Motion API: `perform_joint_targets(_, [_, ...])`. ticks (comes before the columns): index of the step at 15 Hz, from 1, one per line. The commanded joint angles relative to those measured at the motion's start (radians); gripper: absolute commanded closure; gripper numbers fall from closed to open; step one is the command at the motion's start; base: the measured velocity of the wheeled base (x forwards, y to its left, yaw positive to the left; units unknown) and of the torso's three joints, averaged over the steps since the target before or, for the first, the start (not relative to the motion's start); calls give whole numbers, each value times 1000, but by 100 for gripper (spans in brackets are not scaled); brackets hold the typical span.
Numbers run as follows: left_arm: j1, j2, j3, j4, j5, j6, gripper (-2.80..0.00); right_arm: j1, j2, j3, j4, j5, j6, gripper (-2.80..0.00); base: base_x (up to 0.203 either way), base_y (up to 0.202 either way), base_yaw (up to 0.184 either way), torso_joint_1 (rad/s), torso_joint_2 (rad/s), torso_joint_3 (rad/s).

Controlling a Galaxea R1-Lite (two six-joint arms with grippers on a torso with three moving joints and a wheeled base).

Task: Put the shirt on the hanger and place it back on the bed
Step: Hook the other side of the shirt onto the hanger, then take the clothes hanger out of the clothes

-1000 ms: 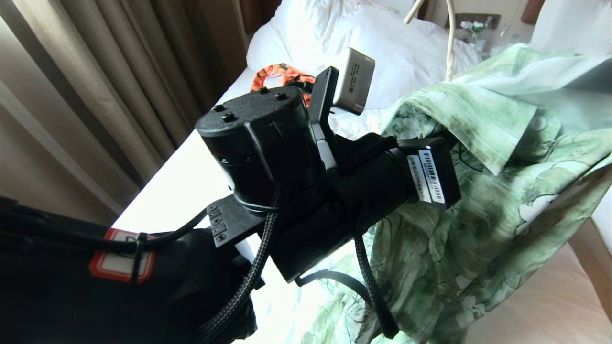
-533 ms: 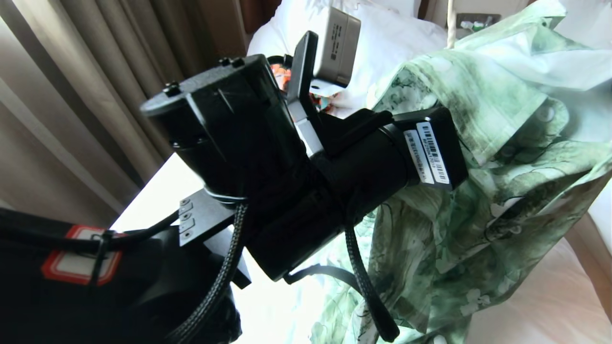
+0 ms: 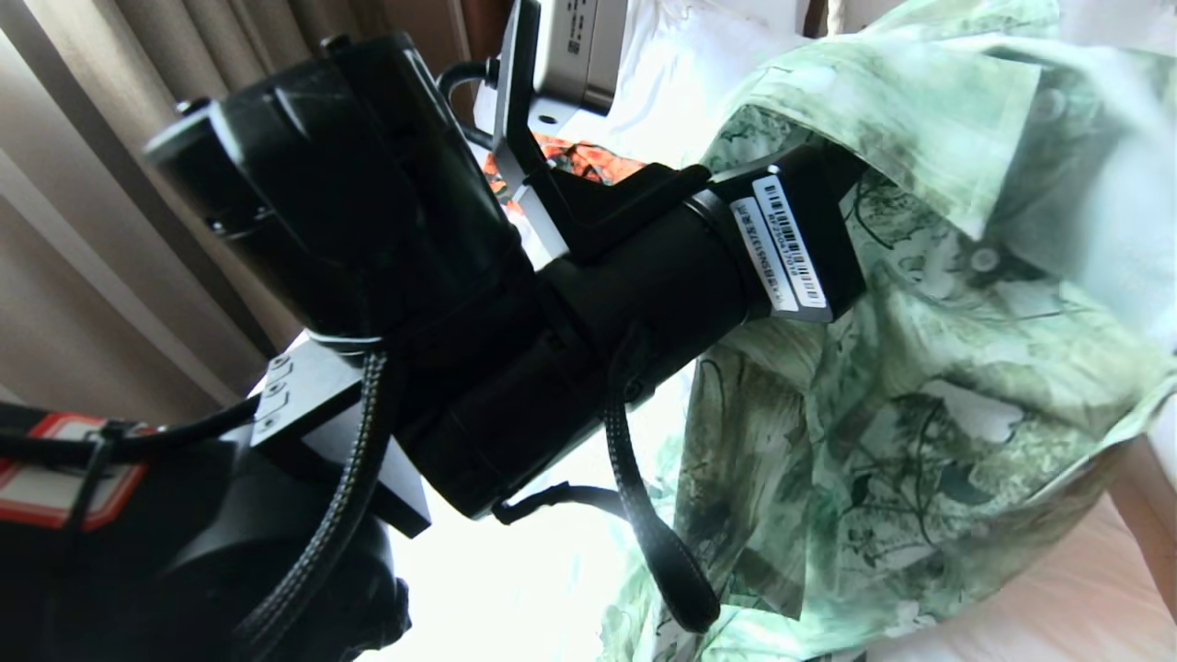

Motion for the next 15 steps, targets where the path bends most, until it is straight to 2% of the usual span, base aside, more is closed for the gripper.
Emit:
perform_joint_targets(1, [3, 5, -12, -6, -1, -2, 0, -30, -40, -10, -3, 2, 86, -280, 0, 0, 0, 0, 0, 0])
perform_joint_targets(4, [4, 9, -17, -7, 1, -2, 0, -73, -45, -20, -5, 7, 118, -280, 0, 0, 0, 0, 0, 0])
perform_joint_targets(5, [4, 8, -17, -6, -1, -2, 0, -73, -41, -31, -5, 7, 119, 0, 0, 0, 0, 0, 0, 0])
perform_joint_targets(7, [3, 11, -18, 10, -1, -2, 0, -72, -6, -115, -1, 7, 158, 0, 0, 0, 0, 0, 0, 0])
perform_joint_targets(9, [-1, 17, -32, 110, 1, -2, 0, -68, 64, -238, 30, 6, 201, 0, 0, 0, 0, 0, 0, 0])
perform_joint_targets(10, [0, 18, -50, 168, 1, -4, 0, -67, 108, -325, 86, 6, 214, 0, 0, 0, 0, 0, 0, 0])
perform_joint_targets(12, [3, 23, -74, 187, -2, -7, 0, -66, 206, -486, 237, 5, 226, 0, 0, 0, 0, 0, 0, 0])
perform_joint_targets(13, [3, 24, -83, 189, -2, -7, 0, -65, 253, -522, 309, 4, 214, 0, 0, 0, 0, 0, 0, 0])
perform_joint_targets(15, [3, 22, -87, 189, -2, -7, 0, -65, 281, -534, 425, 0, 105, 0, 0, 0, 0, 0, 0, 0])
